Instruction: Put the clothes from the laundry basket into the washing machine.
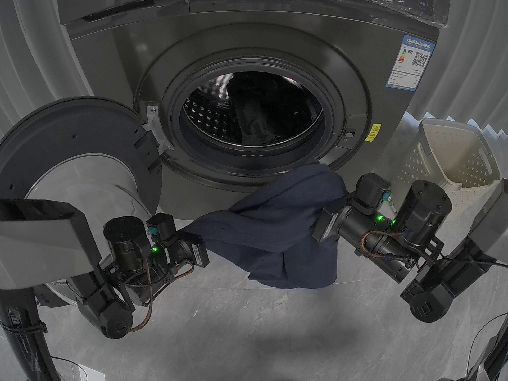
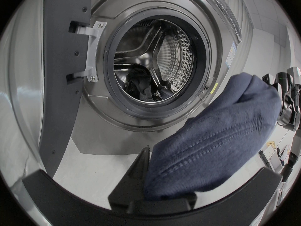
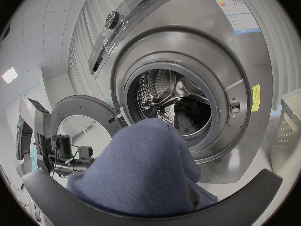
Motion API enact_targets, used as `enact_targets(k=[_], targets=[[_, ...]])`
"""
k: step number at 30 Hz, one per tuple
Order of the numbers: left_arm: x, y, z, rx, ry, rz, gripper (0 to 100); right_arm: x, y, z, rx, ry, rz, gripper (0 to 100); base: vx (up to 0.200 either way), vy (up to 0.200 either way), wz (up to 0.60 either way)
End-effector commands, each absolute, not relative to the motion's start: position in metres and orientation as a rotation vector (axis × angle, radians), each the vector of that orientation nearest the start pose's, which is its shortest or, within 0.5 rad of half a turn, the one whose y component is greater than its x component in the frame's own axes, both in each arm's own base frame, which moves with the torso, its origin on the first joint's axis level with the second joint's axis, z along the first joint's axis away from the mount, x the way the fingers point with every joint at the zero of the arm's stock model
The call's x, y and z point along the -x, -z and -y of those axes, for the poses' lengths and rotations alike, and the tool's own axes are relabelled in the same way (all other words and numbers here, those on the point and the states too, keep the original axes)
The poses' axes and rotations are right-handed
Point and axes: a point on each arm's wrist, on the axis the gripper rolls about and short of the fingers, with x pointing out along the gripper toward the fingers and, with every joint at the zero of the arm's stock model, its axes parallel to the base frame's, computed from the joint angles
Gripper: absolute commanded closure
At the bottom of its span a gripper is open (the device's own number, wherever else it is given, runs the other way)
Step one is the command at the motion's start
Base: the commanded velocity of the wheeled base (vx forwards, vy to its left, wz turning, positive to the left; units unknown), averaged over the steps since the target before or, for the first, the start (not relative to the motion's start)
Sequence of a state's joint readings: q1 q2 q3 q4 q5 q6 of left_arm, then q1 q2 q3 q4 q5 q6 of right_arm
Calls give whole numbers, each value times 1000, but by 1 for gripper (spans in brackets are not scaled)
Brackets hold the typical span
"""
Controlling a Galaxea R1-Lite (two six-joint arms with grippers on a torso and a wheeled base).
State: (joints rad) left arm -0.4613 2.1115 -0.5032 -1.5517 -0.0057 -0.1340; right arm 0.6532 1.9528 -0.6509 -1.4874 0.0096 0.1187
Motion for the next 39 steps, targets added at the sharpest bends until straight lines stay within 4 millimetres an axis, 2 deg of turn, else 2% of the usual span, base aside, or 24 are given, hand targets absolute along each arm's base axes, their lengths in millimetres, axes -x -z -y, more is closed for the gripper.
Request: enact_targets(k=[1, 4, 5, 8, 12, 16, 19, 21, 24, 28, 30, 33, 39], targets=[[-289, -67, 147, 111, 473, -116, 100, -266, -163, -204, -191, -668, 191, 100, 0, 0, 0], [-286, -69, 149, 110, 488, -112, 100, -269, -166, -206, -196, -669, 205, 100, 0, 0, 0], [-285, -71, 149, 112, 490, -106, 0, -269, -166, -207, -197, -669, 208, 100, 0, 0, 0], [-280, -75, 148, 113, 501, -103, 0, -271, -169, -208, -203, -668, 223, 100, 0, 0, 0], [-255, -75, 154, 96, 556, -142, 0, -280, -173, -209, -209, -656, 245, 100, 0, 0, 0], [-220, -67, 165, 57, 677, -221, 0, -288, -178, -214, -218, -654, 271, 100, 0, 0, 0], [-208, -69, 172, 47, 732, -225, 0, -292, -177, -217, -220, -653, 274, 100, 0, 0, 0], [-210, -74, 176, 54, 743, -197, 0, -292, -172, -221, -217, -659, 260, 100, 0, 0, 0], [-221, -98, 181, 94, 744, -81, 0, -293, -163, -225, -210, -662, 234, 100, 0, 0, 0], [-229, -129, 187, 137, 773, 49, 0, -293, -161, -225, -208, -662, 230, 100, 0, 0, 0], [-231, -136, 189, 147, 774, 79, 0, -293, -161, -225, -208, -662, 228, 100, 0, 0, 0], [-233, -131, 191, 131, 774, 70, 0, -293, -161, -225, -208, -662, 230, 100, 0, 0, 0], [-241, -92, 200, 66, 777, -42, 0, -288, -166, -233, -220, -664, 239, 100, 0, 0, 0]])
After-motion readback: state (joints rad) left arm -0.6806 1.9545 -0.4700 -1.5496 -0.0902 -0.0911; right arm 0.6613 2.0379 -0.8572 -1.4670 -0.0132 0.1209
